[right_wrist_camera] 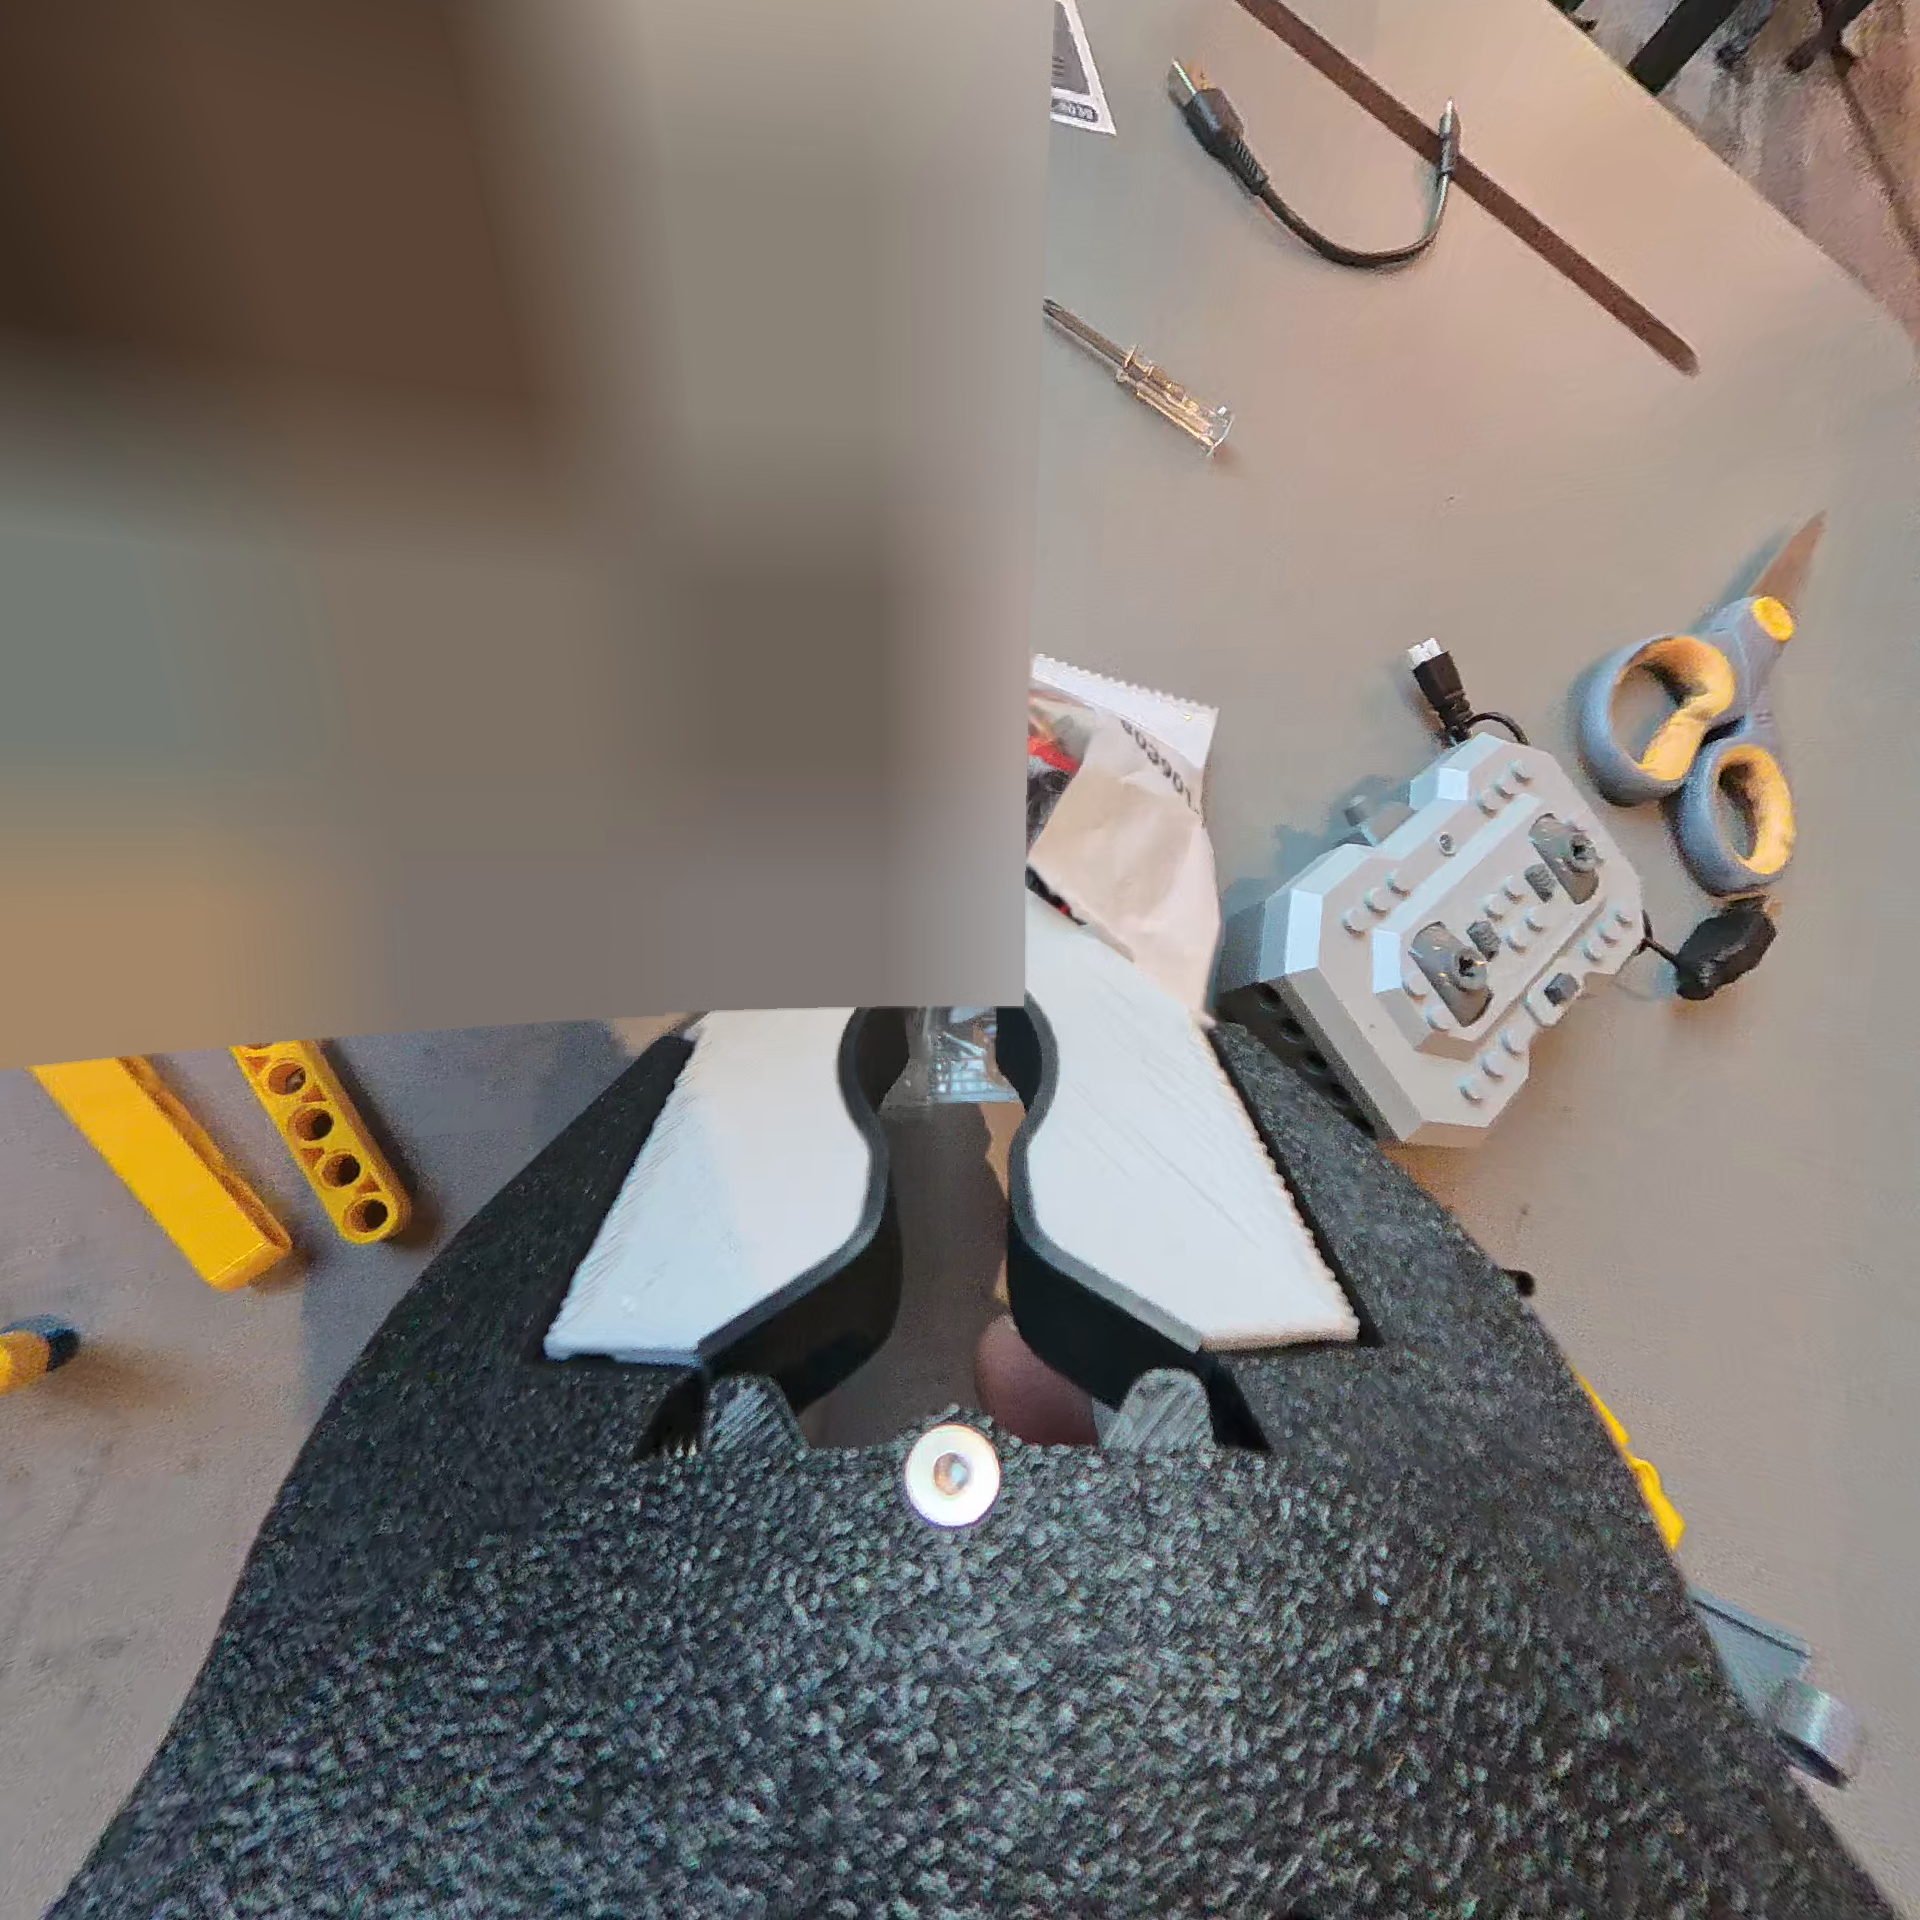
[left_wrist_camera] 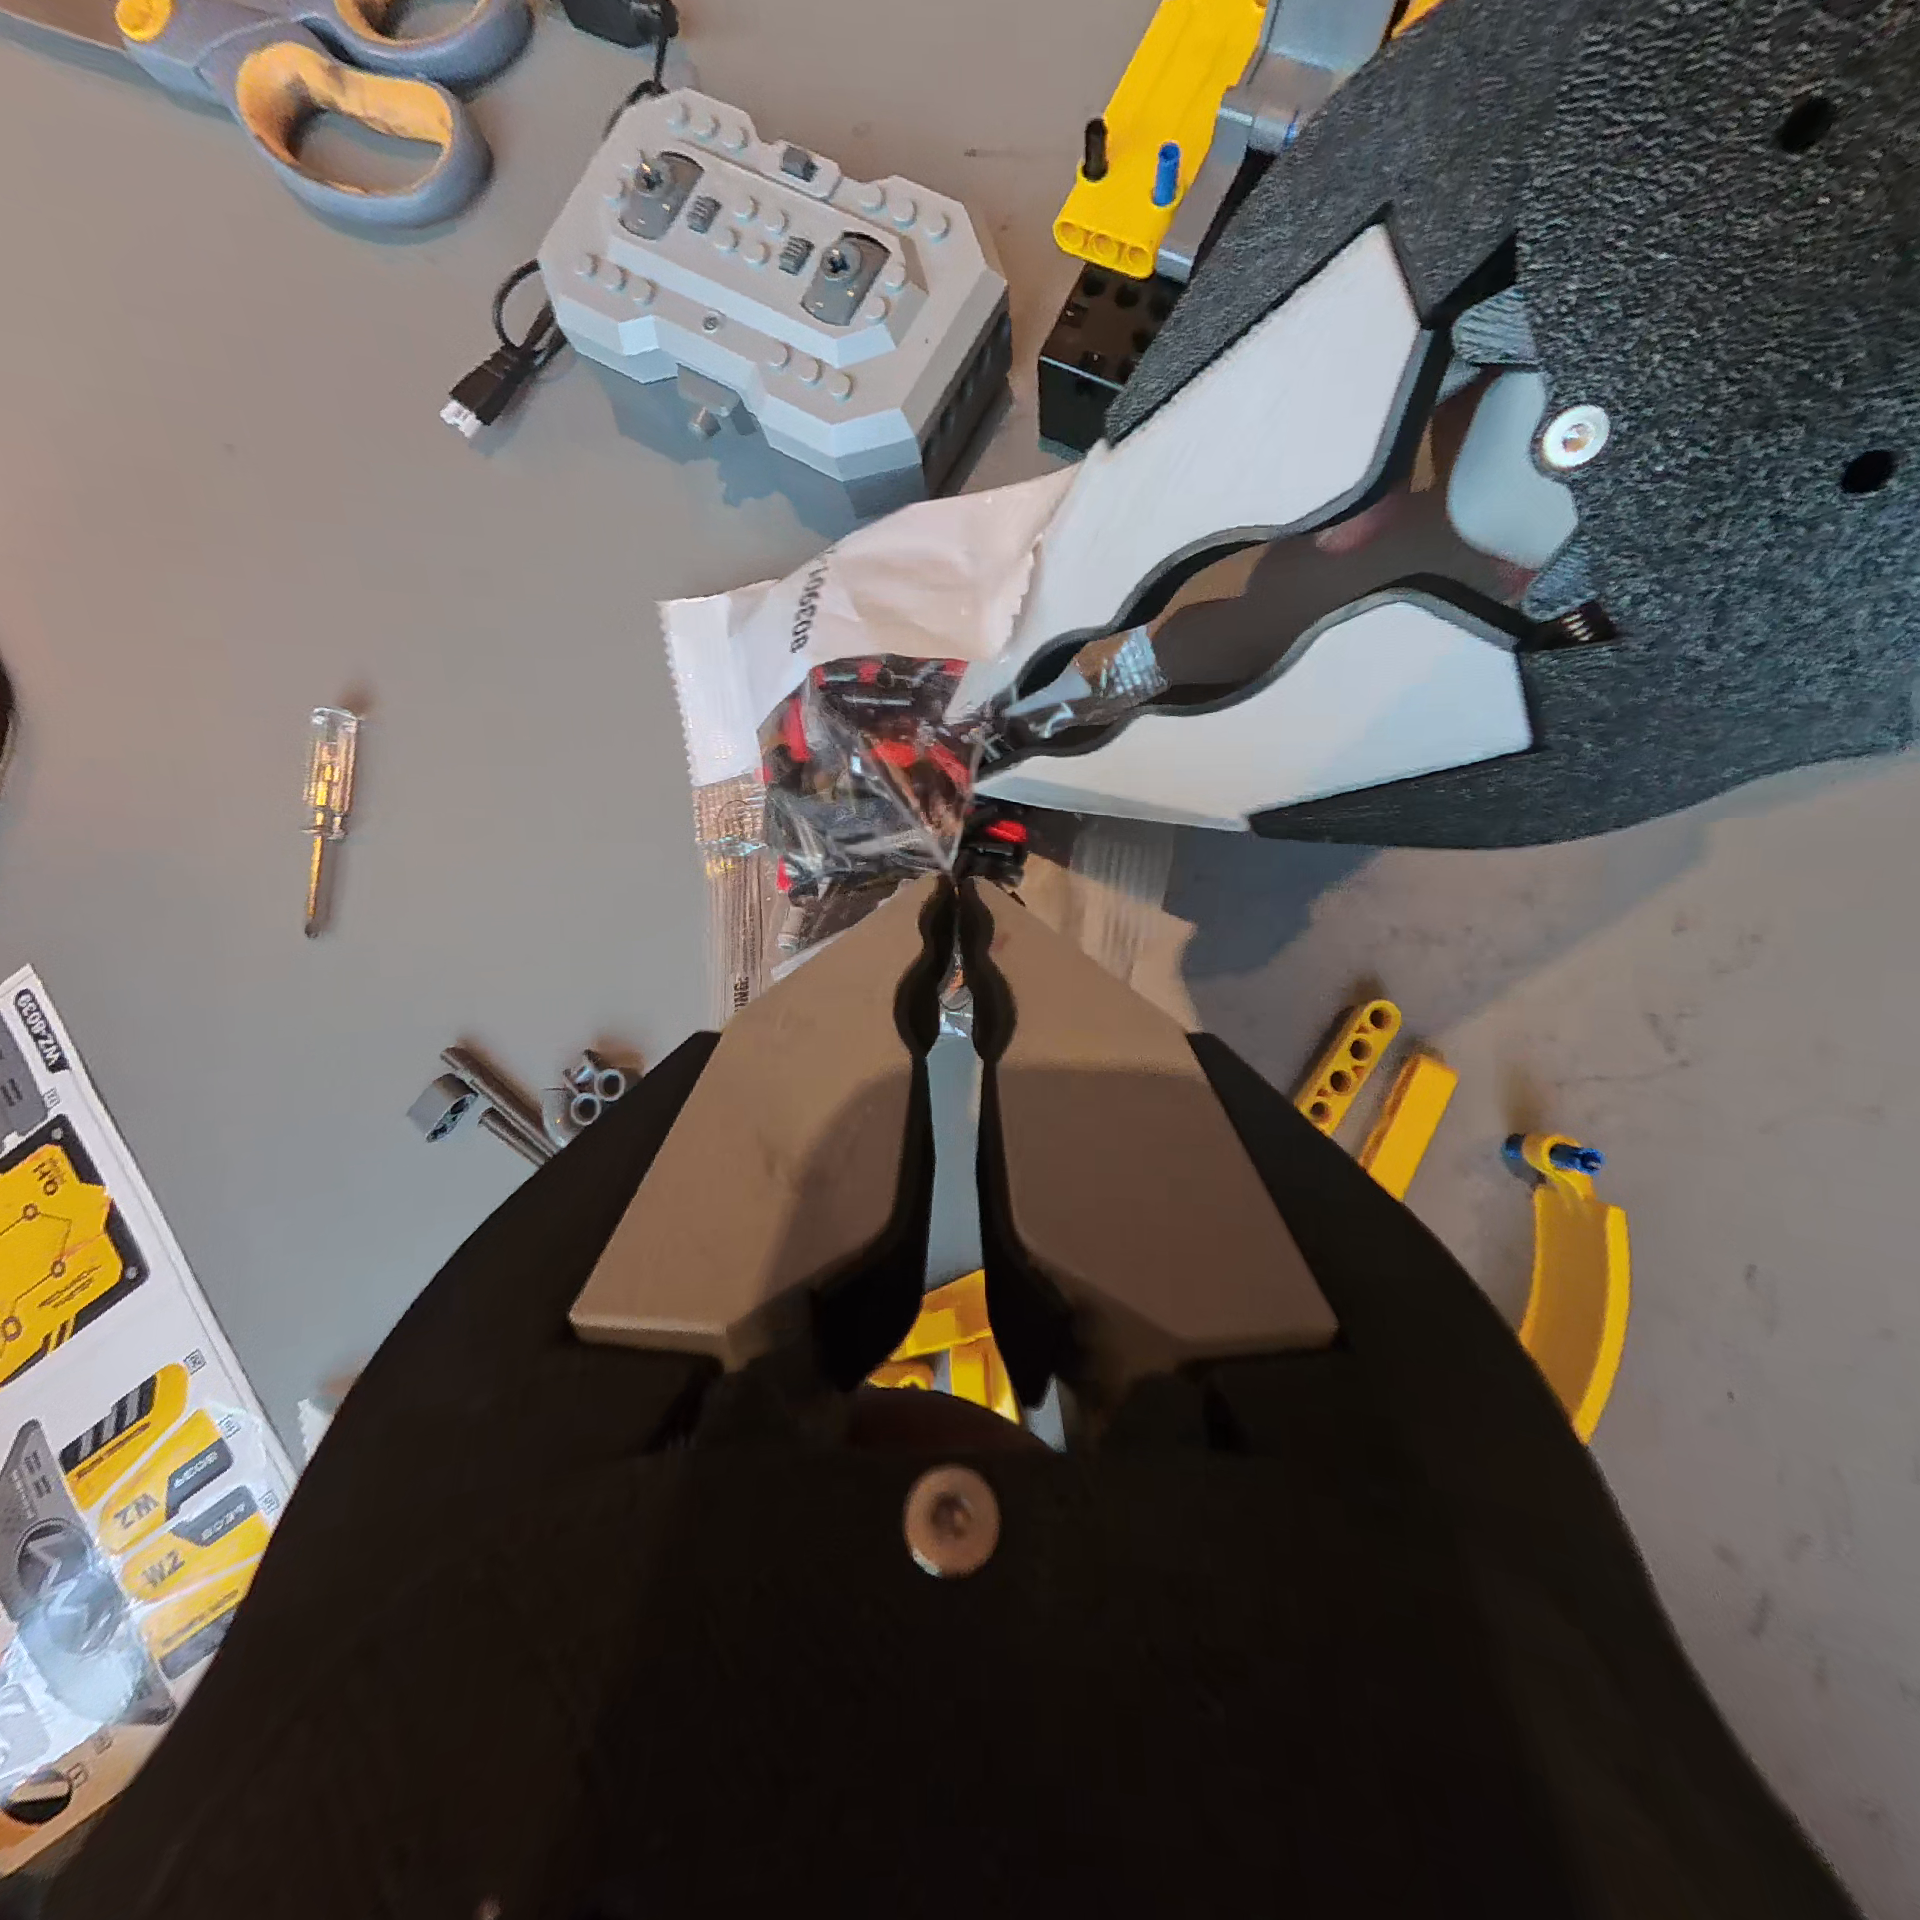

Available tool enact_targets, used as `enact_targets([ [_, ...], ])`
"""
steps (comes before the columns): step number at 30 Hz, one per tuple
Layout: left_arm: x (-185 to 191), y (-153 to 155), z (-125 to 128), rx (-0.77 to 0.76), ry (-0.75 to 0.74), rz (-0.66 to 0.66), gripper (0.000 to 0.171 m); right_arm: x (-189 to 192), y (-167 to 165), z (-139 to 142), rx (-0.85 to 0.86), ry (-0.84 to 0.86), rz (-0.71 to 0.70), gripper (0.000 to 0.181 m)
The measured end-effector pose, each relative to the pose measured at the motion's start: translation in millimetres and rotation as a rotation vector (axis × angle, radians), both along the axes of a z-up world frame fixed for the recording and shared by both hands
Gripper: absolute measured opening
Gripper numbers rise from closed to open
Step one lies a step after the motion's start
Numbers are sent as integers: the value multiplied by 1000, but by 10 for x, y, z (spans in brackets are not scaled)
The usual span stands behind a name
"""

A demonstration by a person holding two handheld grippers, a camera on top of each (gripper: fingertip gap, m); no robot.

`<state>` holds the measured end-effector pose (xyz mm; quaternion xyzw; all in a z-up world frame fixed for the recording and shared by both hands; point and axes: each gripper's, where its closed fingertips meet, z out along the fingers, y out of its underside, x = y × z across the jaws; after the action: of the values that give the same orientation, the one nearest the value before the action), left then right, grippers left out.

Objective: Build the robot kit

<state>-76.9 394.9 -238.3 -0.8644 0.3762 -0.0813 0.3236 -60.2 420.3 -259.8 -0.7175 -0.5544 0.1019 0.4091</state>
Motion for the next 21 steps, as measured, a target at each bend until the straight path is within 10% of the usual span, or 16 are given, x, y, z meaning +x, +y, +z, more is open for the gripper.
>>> enact_targets([
  [1, -12, 4, 15, 2, -4, 4, 0, 6, 2, 10, 4, 0, 3, 11],
  [21, 27, -66, 2, -13, 17, -31, 0, 0, 27, -8, 96, -47, 11, 13],
])
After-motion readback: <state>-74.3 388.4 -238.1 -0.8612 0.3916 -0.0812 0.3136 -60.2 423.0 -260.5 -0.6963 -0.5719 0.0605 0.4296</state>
